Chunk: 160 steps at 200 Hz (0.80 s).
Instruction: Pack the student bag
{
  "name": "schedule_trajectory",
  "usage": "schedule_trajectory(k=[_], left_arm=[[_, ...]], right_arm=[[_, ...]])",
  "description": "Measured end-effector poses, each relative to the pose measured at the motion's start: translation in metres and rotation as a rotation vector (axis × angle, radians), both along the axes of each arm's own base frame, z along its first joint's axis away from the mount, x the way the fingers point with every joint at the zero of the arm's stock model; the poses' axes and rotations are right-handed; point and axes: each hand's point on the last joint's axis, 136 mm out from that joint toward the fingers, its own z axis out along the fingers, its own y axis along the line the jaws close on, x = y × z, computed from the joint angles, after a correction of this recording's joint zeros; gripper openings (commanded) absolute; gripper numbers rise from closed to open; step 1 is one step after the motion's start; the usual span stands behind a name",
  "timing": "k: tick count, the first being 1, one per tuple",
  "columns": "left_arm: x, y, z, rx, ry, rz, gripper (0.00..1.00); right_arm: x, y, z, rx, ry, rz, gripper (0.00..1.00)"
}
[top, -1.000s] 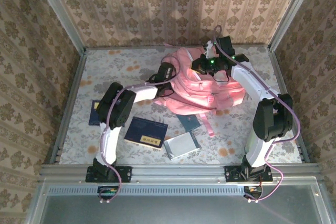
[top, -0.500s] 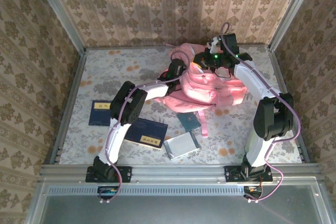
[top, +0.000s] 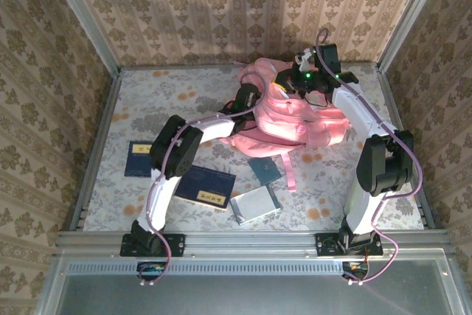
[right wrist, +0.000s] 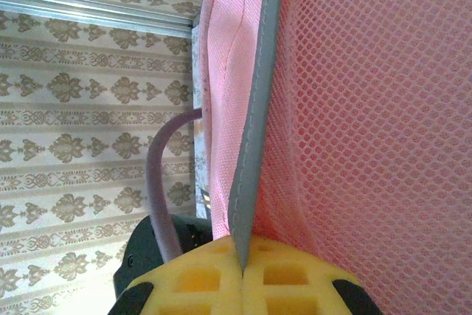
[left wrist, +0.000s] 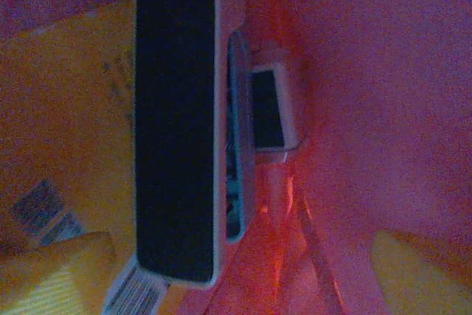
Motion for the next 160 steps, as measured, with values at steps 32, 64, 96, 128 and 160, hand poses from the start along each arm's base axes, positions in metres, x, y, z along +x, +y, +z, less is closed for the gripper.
schedule_trajectory(k=[32,64,96,128,160], left_arm=[[-0.009,0.016,0.003,0.038,-0.002,-0.033,0.94],[-0.017,0.045,0.016,0.089,-0.007,-0.036,0.94],[-0.024,0.085,0.027,0.143,-0.017,-0.007,0.94],[-0.022,0.12,0.026,0.191,-0.024,0.028,0.94],[-0.014,0.162,0.012,0.244,0.01,0.09,0.94]], right_arm=[[0.001,-0.003,0.001,-0.011,-0.017,0.003,0.04],[0.002,-0.006,0.002,-0.029,-0.04,0.007,0.03],[0.001,-0.008,0.007,-0.045,-0.069,0.009,0.03],[-0.003,0.001,0.007,-0.048,-0.079,0.031,0.03],[-0.001,0.025,0.006,-0.076,-0.095,0.069,0.1]])
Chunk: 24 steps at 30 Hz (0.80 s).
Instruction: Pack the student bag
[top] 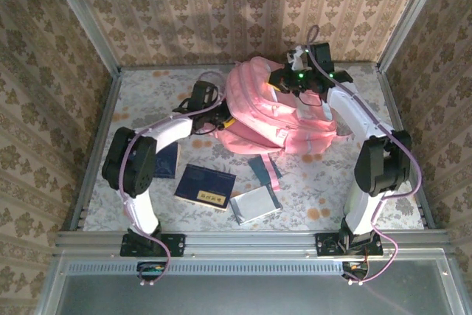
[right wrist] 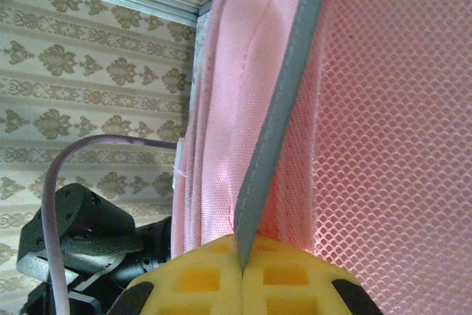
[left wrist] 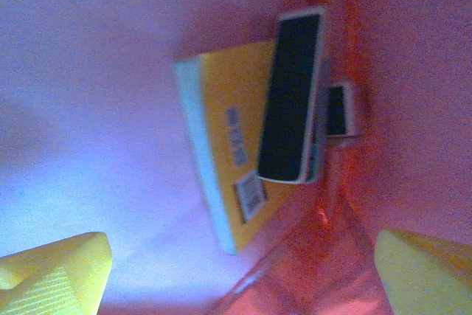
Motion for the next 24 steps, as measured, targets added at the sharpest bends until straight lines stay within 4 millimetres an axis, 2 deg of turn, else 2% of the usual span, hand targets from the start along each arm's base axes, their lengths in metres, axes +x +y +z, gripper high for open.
schedule_trajectory(k=[3,8,10,13,16,24], left_arm=[[0.007,0.031,0.005,0.051,-0.014,0.05,0.95],[0.01,0.075,0.028,0.114,-0.06,0.116,0.96],[0.014,0.094,0.035,0.114,-0.077,0.158,0.96],[0.011,0.119,0.034,0.132,-0.069,0.214,0.96],[0.004,0.133,0.03,0.164,-0.059,0.237,0.97],[-0.008,0.146,0.014,0.28,0.009,0.229,0.94]], right_arm=[[0.009,0.017,-0.006,-0.032,-0.007,0.016,0.19],[0.012,0.04,-0.003,-0.069,-0.053,0.045,0.39],[0.012,0.043,0.003,-0.084,-0.078,0.048,0.45],[0.016,0.038,0.01,-0.117,-0.11,0.039,0.52],[0.015,0.032,0.006,-0.163,-0.124,0.039,0.56],[0.004,0.008,-0.018,-0.344,-0.088,0.028,0.56]])
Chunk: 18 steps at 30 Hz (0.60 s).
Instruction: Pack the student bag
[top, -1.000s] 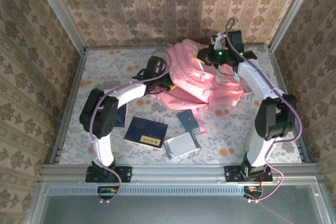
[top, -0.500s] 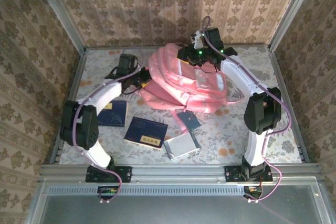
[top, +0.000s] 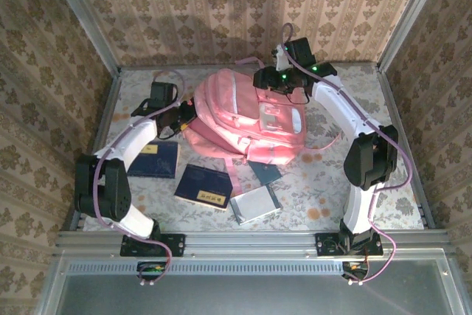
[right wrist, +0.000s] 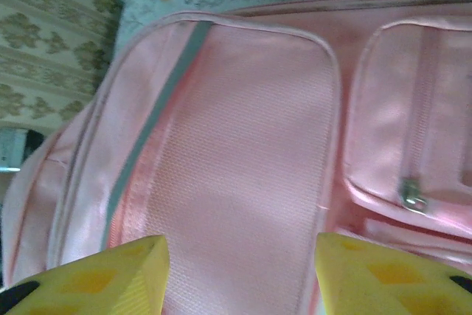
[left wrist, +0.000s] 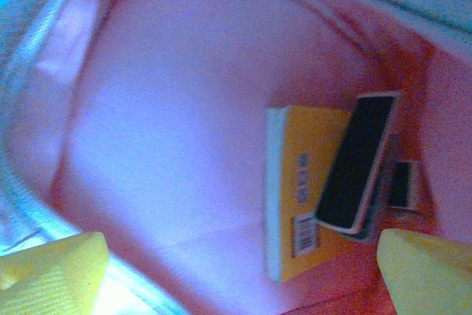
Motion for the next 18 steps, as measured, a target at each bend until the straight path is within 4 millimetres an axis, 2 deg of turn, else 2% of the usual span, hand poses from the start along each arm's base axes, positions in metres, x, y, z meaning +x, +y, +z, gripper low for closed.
schedule_trajectory(k=[5,9,12,14,18], left_arm=[[0.004,0.01,0.002,0.21,0.075,0.013,0.94],[0.01,0.01,0.016,0.456,0.106,0.011,1.0],[0.002,0.018,0.011,0.574,0.151,0.015,1.0],[-0.01,0.028,0.003,0.636,0.205,0.011,1.0],[-0.023,0.051,-0.003,0.726,0.264,0.028,1.0]], right_arm=[[-0.009,-0.016,0.004,-0.094,-0.019,-0.02,0.56],[-0.014,-0.027,0.007,-0.157,-0.036,-0.039,0.57],[-0.014,-0.035,0.004,-0.207,-0.038,-0.054,0.58],[-0.015,-0.04,0.001,-0.239,-0.035,-0.064,0.58],[-0.017,-0.046,0.001,-0.281,-0.044,-0.057,0.59]])
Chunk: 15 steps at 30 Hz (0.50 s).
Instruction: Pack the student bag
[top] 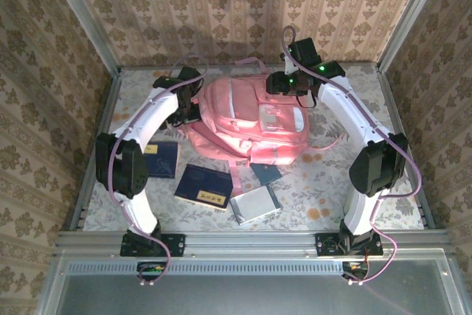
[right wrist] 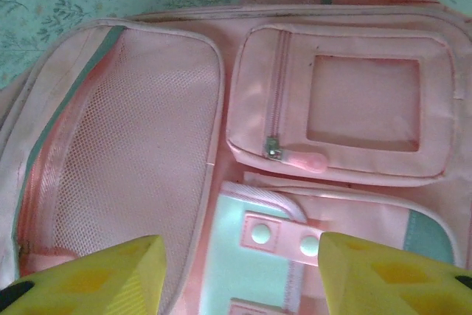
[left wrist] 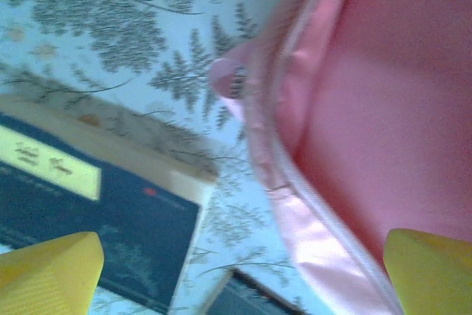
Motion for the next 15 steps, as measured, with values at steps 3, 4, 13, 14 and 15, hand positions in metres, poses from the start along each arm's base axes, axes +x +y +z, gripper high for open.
schedule_trajectory(k=[3,4,13,14,15], left_arm=[[-0.005,0.011,0.001,0.063,0.016,-0.006,1.0],[-0.006,0.013,0.002,0.086,0.02,-0.01,1.0],[-0.008,0.035,0.016,0.348,0.018,-0.049,1.0],[-0.009,0.04,0.018,0.391,0.02,-0.052,1.0],[-0.01,0.042,0.02,0.421,0.021,-0.054,1.0]], right_arm=[[-0.003,-0.002,0.009,-0.014,-0.027,0.015,0.63],[-0.005,-0.003,0.014,-0.021,-0.039,0.022,0.63],[-0.017,-0.02,0.036,-0.138,-0.115,0.014,0.65],[-0.017,-0.022,0.036,-0.153,-0.118,0.008,0.65],[-0.018,-0.025,0.036,-0.17,-0.122,0.0,0.65]])
